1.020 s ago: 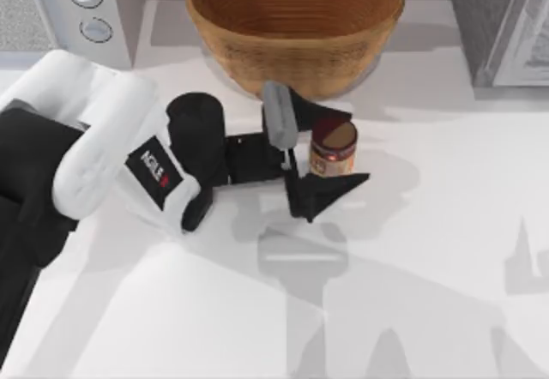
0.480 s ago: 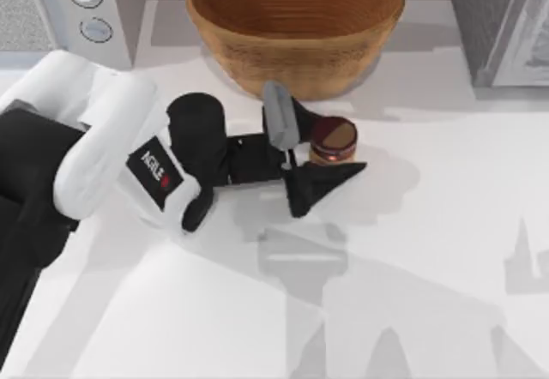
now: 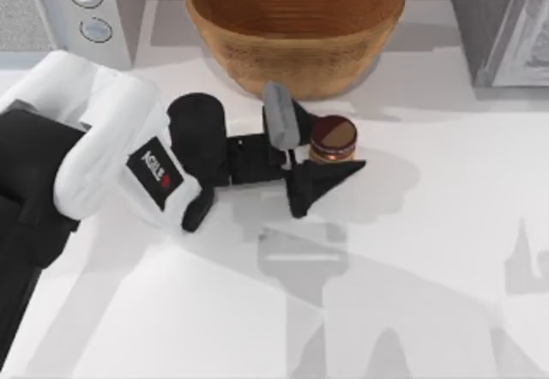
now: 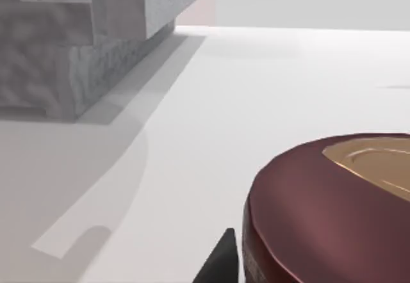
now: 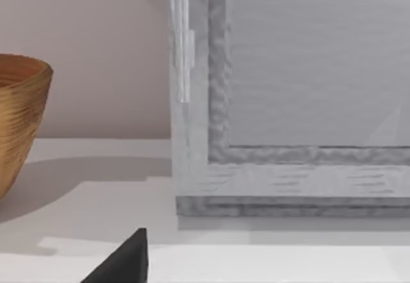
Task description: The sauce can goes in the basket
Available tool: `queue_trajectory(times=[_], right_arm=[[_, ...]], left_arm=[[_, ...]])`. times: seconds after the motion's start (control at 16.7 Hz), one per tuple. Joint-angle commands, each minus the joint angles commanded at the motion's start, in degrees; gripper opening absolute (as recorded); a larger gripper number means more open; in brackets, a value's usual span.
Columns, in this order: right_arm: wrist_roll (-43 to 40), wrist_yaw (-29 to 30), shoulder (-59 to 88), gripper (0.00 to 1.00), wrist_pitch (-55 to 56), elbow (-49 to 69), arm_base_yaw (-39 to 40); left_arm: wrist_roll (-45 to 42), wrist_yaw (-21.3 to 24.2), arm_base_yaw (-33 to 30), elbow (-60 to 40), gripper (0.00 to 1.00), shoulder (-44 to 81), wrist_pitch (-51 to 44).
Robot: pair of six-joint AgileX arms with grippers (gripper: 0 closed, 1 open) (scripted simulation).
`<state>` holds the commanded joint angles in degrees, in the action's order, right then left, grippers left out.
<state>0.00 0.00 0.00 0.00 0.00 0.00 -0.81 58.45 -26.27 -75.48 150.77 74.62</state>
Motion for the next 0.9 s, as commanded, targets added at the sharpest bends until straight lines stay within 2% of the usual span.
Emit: queue_trajectory(times=[0.54, 0.9], right_arm=[[0.0, 0.0, 0.0, 1.0, 0.0, 0.0, 0.0], [0.0, 0.0, 0.0, 1.0, 0.0, 0.0, 0.0]], left_arm=[[-0.1, 0.5, 0.2, 0.8, 0.0, -0.8, 0.1], [-0.7, 4.0, 2.8, 13.7, 0.0, -12.7, 0.8]])
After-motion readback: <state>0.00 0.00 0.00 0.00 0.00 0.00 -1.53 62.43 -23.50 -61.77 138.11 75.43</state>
